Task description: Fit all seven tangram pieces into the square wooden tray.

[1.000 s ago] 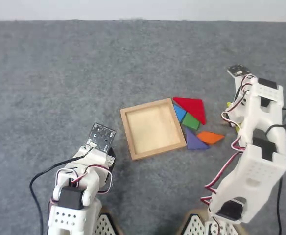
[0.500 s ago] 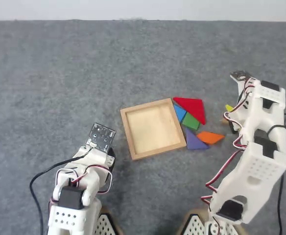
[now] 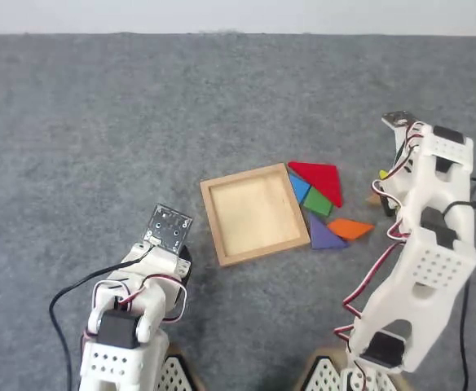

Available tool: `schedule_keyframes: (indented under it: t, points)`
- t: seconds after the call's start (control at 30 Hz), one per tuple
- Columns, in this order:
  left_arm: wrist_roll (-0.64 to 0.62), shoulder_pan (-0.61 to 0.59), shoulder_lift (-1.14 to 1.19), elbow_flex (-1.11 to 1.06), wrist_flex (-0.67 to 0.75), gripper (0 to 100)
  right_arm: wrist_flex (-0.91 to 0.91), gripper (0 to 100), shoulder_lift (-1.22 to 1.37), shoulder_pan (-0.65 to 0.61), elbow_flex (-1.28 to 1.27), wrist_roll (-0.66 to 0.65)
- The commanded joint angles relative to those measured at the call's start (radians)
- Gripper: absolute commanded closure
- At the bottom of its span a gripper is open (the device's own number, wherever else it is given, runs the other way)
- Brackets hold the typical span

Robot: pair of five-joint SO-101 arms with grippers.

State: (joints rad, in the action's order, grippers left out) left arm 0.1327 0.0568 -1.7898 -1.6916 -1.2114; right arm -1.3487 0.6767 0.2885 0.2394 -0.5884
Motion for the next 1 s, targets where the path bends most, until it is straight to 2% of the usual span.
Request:
schedule_keyframes:
  t: [0.0,0.17,0.23,0.63,0.83,0.97]
  points:
    - [-0.012,0.0,-0.002,0.007,-0.005,91,-0.027,57.7,0.056,-0.016,0.077,0.006]
    - [-0.012,0.0,-0.002,0.007,-0.005,91,-0.061,69.9,0.07,-0.016,0.084,0.014]
    - [-0.012,0.0,-0.002,0.007,-0.005,91,-0.059,71.4,0.068,-0.018,0.084,0.015]
    - [-0.012,0.0,-0.002,0.007,-0.005,91,-0.053,71.2,0.067,-0.018,0.098,0.006]
    - [-0.012,0.0,-0.002,0.007,-0.005,91,-0.053,62.8,0.077,-0.021,0.17,0.006]
    - [-0.012,0.0,-0.002,0.007,-0.005,91,-0.053,62.2,0.079,-0.039,0.167,-0.015]
